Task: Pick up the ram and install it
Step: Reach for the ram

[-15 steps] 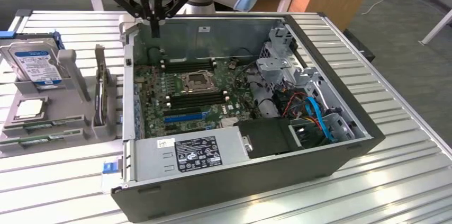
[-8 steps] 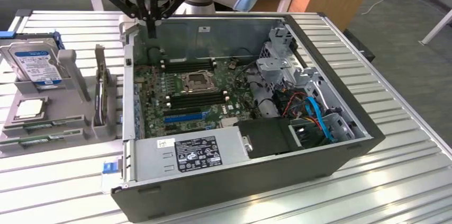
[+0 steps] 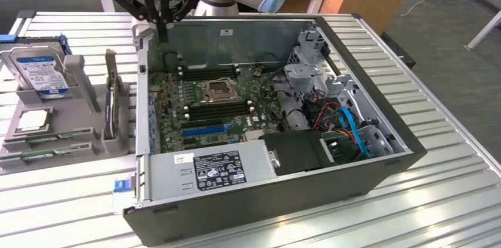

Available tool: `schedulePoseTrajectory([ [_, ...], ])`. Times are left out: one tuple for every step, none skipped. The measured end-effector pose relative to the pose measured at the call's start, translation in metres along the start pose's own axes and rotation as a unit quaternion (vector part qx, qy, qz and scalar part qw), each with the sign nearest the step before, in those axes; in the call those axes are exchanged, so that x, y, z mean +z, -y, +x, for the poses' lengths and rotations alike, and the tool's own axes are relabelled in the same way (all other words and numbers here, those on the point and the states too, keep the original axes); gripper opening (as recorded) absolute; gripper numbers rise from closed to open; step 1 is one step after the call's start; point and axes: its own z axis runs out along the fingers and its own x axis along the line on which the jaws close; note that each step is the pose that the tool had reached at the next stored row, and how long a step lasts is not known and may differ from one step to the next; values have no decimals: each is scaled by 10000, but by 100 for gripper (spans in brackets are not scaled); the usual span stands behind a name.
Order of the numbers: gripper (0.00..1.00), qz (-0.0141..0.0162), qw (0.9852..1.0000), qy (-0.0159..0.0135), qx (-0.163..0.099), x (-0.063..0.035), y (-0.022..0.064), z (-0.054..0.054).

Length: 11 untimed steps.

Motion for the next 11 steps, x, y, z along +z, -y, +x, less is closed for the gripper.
schedulePoseTrajectory([
  [10, 0, 10000, -3, 0, 1, 0, 10],
  [10, 0, 10000, -6, 1, 2, 0, 20],
  [10, 0, 10000, -9, 1, 3, 0, 30],
  [10, 1, 10000, -12, 1, 4, 0, 40],
  [10, 1, 10000, -14, 1, 5, -1, 50],
  [10, 1, 10000, -18, 1, 6, 0, 59],
  [10, 2, 10000, -21, 1, 7, 0, 70],
  [10, 2, 10000, -24, 1, 8, -1, 79],
  [10, 2, 10000, -27, 1, 9, -1, 89],
  [10, 2, 10000, -29, 1, 9, -1, 98],
  [10, 2, 10000, -32, 1, 10, -2, 107],
])
